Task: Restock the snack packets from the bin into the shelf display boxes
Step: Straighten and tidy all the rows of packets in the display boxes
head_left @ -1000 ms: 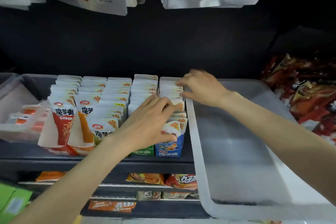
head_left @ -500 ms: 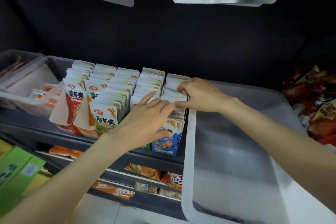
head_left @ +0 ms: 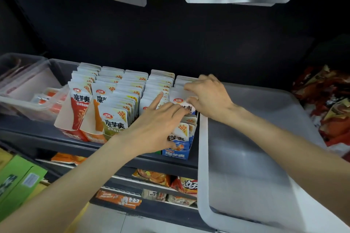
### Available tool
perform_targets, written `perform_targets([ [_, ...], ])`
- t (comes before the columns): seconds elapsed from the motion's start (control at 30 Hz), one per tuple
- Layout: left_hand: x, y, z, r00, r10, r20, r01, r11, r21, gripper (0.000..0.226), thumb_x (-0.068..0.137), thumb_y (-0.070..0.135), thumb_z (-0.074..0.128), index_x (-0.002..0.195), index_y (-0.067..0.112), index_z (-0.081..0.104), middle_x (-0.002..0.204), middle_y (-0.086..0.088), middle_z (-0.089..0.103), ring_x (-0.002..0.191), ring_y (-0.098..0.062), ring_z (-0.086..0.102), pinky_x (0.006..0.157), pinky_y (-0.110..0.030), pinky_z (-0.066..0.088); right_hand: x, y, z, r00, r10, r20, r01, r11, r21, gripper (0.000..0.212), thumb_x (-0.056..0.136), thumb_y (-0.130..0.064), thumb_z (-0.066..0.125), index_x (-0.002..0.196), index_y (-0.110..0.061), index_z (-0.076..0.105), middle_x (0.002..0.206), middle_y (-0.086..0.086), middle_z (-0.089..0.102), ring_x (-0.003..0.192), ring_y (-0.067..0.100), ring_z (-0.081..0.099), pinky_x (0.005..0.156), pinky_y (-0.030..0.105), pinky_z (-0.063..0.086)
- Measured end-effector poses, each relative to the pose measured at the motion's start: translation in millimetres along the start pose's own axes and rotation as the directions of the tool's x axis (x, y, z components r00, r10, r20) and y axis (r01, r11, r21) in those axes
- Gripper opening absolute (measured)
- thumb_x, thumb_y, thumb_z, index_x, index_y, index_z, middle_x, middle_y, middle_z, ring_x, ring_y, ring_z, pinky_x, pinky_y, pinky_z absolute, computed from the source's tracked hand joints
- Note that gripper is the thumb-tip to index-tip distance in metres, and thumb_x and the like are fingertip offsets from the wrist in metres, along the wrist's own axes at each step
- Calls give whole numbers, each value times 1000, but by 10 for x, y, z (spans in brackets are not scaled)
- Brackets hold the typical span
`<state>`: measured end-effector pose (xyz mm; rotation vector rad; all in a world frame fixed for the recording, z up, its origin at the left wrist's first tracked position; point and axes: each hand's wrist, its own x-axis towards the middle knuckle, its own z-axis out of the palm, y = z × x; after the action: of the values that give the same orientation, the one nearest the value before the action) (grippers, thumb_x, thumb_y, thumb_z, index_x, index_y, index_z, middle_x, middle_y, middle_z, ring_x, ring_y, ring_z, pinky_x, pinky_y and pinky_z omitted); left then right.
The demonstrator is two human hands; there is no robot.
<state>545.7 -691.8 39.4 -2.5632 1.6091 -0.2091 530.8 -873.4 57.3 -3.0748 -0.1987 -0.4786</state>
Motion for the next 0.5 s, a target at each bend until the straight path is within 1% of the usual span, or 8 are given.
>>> perform_targets([
  [0.07,-12,20,34,996,23,-81,-23,1000,2,82,67,42,81,135,19,41,132,1,51,126,-16,46,116,-46,4,-31,11,15,992,-70,-109,62,995,-75,11,79,-14,69,88,-9,66,84,6,68,86,27,53,78,36,36],
  [0.13,-1,21,68,989,20,-147,-13,999,49,83,51,38,89,122,16,53,116,-2,62,112,-20,58,112,-49,18,-72,17,37,993,-93,-71,84,988,-128,13,82,-18,66,91,-9,66,85,8,66,92,27,51,79,36,36],
  [0.2,19,14,101,981,19,-191,-6,998,68,90,48,36,90,126,12,52,116,-4,61,112,-21,58,111,-52,20,-109,78,59,994,-106,-4,106,992,-69,23,86,-24,64,103,-8,65,96,10,65,101,27,48,82,37,38],
  [0.27,26,6,72,986,18,-165,-11,999,41,102,57,39,86,142,13,36,132,-5,50,127,-21,45,114,-50,8,-139,160,-14,997,-78,1,78,992,101,37,88,-26,64,122,-10,59,112,8,60,106,24,48,86,36,43],
  [0.3,29,-7,56,989,10,-150,-11,1000,-1,106,64,44,81,149,16,22,144,-4,38,136,-20,32,115,-48,0,-151,208,-72,999,-46,-16,49,981,189,42,89,-25,63,128,-12,56,116,6,57,107,20,48,88,34,45],
  [0.4,38,-68,-5,992,-79,-95,67,990,-125,106,79,53,64,151,22,-8,158,0,-4,145,-15,-8,114,-37,-15,-217,318,-182,994,57,-88,-22,935,354,38,91,-21,59,128,-16,56,117,1,55,102,11,53,89,28,47],
  [0.43,47,-79,-21,988,-118,-99,101,982,-160,105,81,51,62,150,22,-11,159,0,-10,144,-14,-12,113,-33,-16,-248,322,-204,991,107,-82,-65,912,405,36,93,-19,57,128,-17,56,118,1,55,101,8,54,90,23,47],
  [0.5,66,-59,-56,972,-207,-112,171,948,-268,101,84,43,62,150,21,-11,159,1,-11,145,-13,-10,113,-27,-10,-299,271,-200,970,241,31,-219,817,534,39,96,-19,52,135,-18,50,129,1,53,109,4,51,88,6,39],
])
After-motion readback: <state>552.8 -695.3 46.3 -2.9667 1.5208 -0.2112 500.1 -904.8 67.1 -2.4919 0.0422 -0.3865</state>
